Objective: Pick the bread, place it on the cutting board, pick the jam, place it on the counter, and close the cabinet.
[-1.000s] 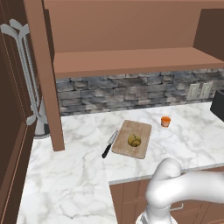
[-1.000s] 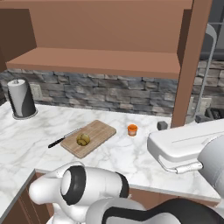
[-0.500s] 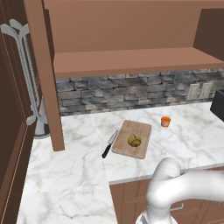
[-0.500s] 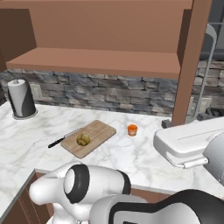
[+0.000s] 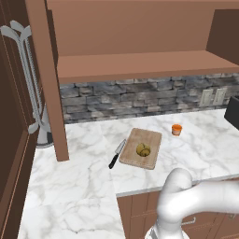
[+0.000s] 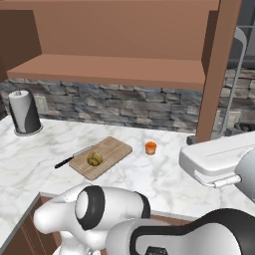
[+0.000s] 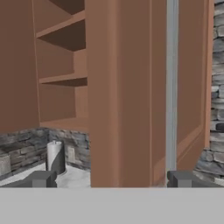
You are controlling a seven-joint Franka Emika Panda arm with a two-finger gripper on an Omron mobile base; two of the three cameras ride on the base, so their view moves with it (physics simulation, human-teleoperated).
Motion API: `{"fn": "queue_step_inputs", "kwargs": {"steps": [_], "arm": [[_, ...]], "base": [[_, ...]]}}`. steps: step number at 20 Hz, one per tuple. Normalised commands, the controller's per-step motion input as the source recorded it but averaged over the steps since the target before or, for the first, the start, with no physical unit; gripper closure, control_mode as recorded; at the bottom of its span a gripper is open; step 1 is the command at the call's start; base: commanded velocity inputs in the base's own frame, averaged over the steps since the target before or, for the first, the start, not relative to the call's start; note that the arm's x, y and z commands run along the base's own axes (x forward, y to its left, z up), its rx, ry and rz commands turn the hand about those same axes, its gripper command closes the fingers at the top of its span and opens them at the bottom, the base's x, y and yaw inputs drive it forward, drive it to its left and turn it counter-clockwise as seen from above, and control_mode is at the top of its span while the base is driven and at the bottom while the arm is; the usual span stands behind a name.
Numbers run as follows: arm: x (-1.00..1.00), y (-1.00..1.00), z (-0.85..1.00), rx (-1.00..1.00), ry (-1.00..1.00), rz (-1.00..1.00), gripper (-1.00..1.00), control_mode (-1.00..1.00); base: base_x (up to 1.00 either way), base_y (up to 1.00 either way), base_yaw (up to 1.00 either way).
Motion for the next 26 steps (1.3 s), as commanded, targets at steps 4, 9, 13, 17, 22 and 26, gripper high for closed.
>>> {"fn": "queue_step_inputs", "kwargs": {"steps": [4,9,13,17,22,26], "arm": [[0.16,0.0,-0.06,0.0,0.0,0.01,-1.0,-1.0],[0.18,0.0,0.0,0.0,0.0,0.0,-1.0,-1.0],[0.14,0.0,0.0,0.0,0.0,0.0,-1.0,-1.0],[0.09,0.0,0.0,0.0,0.0,0.0,-1.0,-1.0],[0.0,0.0,0.0,0.0,0.0,0.01,-1.0,-1.0],[0.0,0.0,0.0,0.0,0.0,0.02,-1.0,-1.0]], "base": [[0.0,0.0,0.0],[0.0,0.0,0.0],[0.0,0.0,0.0],[0.0,0.0,0.0],[0.0,0.0,0.0],[0.0,0.0,0.0]]}}
